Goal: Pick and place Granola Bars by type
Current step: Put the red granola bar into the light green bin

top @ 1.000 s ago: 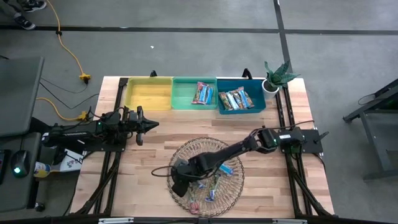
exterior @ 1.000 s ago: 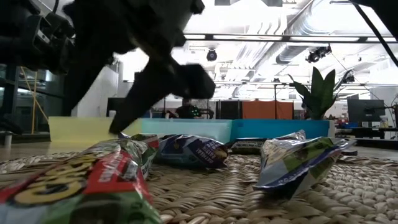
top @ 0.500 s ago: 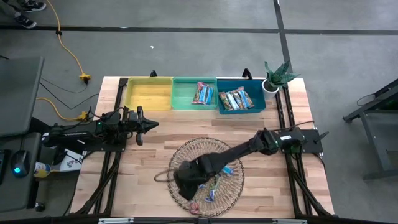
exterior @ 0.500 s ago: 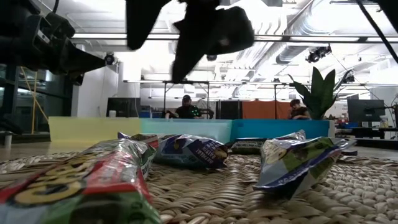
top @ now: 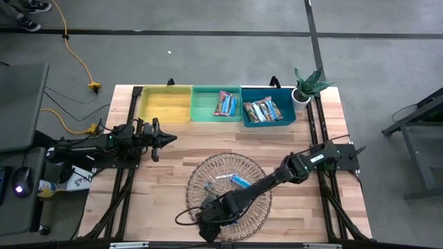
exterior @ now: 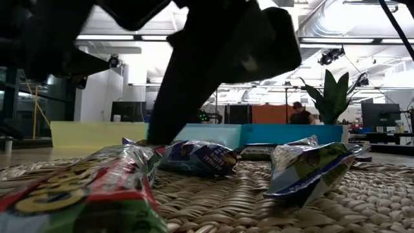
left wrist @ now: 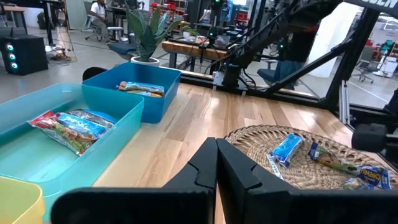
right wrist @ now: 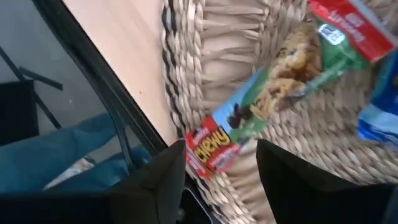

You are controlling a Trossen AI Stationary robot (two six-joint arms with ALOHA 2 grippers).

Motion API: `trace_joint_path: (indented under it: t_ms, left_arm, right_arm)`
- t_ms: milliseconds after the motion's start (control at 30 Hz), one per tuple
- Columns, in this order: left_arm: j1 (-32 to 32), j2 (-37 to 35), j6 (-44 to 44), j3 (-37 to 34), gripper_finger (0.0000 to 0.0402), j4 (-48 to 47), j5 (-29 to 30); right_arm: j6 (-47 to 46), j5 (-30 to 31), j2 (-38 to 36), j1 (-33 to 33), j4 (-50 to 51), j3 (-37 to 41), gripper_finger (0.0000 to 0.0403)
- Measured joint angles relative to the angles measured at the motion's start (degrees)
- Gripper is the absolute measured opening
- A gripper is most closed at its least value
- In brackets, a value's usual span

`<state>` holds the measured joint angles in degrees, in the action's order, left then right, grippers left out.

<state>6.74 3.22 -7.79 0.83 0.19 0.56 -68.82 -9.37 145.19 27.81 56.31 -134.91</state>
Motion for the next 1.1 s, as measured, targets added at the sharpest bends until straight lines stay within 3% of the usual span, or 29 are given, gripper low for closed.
trace_joint_path:
  t_ms: [433,800,1100]
  left_arm:
    - [0.0,0.0,0.0,0.0,0.0,0.0,0.0]
    - [0.0,0.0,0.0,0.0,0.0,0.0,0.0]
    - [0.0,0.0,0.0,0.0,0.0,0.0,0.0]
  right_arm:
    - [1.6,3.2,0.1,-0.9,-0.1,-0.1,0.0184]
    - [1.6,5.0,0.1,-1.4,2.2,-0.1,0.0247]
    - [-0.6,4.7,2.4,-1.8,2.5,0.1,0.0255]
